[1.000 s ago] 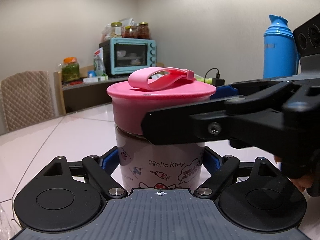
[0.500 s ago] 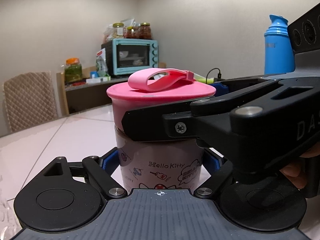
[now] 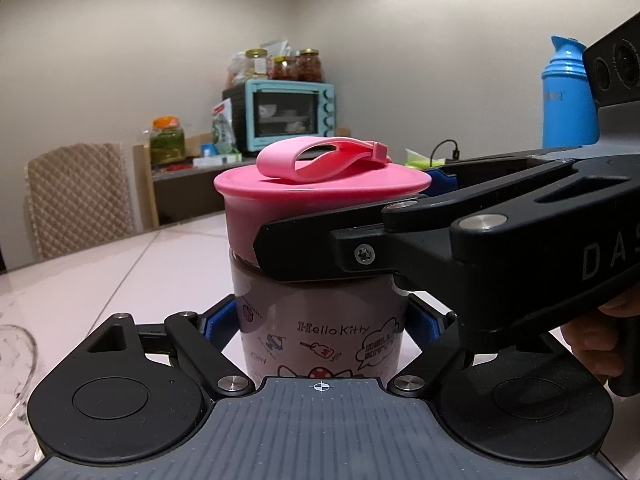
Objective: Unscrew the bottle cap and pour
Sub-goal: 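Twist the pink cap with the right gripper, then open it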
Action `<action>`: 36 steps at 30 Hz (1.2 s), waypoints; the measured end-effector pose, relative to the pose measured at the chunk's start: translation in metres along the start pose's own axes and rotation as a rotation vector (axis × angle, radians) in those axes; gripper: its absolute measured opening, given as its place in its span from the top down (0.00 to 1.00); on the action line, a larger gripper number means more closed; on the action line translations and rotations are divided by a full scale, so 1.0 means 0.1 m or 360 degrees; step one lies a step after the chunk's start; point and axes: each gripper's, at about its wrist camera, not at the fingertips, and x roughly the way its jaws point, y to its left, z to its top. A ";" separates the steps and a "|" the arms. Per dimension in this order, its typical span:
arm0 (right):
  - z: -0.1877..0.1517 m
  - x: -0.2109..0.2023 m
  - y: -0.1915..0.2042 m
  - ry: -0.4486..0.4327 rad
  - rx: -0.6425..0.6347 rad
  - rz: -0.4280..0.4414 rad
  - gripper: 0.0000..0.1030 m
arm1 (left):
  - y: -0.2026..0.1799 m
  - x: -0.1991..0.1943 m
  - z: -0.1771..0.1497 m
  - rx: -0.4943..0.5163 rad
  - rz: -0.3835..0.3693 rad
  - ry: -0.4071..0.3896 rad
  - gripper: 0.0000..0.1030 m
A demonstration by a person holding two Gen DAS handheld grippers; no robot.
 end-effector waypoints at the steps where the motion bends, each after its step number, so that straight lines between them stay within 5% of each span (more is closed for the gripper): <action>1: 0.00 0.01 0.01 0.0002 -0.0002 0.0002 0.17 | 0.01 0.00 0.00 0.0000 0.0009 -0.0001 0.13; 18: 0.00 0.08 0.06 0.0000 -0.0090 0.0016 0.18 | 0.07 -0.05 -0.04 -0.0019 0.0015 -0.0010 0.13; 36: 0.17 0.17 -0.55 0.0065 -0.0293 0.0650 0.18 | 0.10 -0.07 -0.04 -0.0031 0.0004 -0.0006 0.13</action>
